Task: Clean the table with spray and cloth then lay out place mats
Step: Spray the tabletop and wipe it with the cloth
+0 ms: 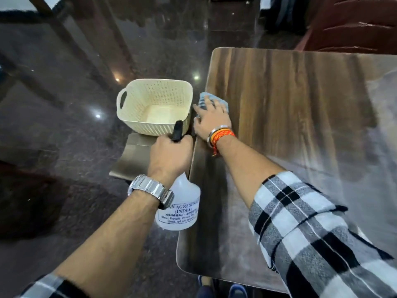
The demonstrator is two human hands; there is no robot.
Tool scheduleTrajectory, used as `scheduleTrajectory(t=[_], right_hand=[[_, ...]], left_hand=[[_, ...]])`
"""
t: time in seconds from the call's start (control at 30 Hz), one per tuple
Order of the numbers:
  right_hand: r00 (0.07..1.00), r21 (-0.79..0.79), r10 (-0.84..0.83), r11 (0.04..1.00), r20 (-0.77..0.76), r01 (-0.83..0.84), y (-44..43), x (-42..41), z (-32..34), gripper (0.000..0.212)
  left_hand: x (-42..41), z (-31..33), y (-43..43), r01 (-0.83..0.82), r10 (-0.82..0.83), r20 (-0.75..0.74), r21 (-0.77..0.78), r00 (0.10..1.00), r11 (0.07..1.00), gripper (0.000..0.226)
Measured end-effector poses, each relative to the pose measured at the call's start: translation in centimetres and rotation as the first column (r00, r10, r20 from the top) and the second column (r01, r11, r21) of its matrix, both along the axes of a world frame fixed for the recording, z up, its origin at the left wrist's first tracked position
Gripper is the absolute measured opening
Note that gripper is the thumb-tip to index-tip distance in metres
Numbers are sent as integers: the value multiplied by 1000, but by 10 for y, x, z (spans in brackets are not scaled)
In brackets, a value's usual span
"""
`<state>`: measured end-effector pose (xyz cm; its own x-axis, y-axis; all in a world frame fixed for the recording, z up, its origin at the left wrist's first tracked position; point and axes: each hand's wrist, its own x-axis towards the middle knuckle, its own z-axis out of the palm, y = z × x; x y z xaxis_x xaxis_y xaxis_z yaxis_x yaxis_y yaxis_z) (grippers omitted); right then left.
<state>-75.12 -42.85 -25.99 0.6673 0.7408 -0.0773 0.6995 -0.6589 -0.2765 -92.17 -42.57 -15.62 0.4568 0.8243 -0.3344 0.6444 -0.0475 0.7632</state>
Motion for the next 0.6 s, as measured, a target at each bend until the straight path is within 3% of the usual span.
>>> scheduleTrajectory(t=[0.07, 0.2, 0.27, 0.37, 0.47, 0.53, 0.6], right_hand=[[999, 9, -40, 999, 5, 40, -26, 0, -2, 50], [953, -21, -303, 953, 32, 303, -129, 32, -5, 57], [873, -22, -485, 873, 53, 487, -199, 48, -5, 65], [681, -12, -732, 681, 36, 733, -286, 51, -3, 68], [567, -1, -823, 567, 17, 824, -302, 32, -3, 70], [573, 6, -819, 573, -21, 820, -279, 19, 0, 68], [701, -14, -713, 701, -18, 713, -240, -2, 2, 64]], left_hand=[[6, 2, -6, 9, -9, -16, 6, 1000, 1000, 43], [12, 6, -26, 54, -53, -39, 21, 998, 998, 35], [12, 7, -35, 90, -90, -18, 2, 996, 996, 33], [10, 7, -48, 124, -124, -4, -16, 992, 992, 37], [2, 12, -59, 112, -112, -3, -6, 994, 994, 37], [-5, 16, -65, 93, -93, 0, -5, 996, 996, 29], [-14, 21, -71, 60, -60, 3, -5, 998, 998, 26]])
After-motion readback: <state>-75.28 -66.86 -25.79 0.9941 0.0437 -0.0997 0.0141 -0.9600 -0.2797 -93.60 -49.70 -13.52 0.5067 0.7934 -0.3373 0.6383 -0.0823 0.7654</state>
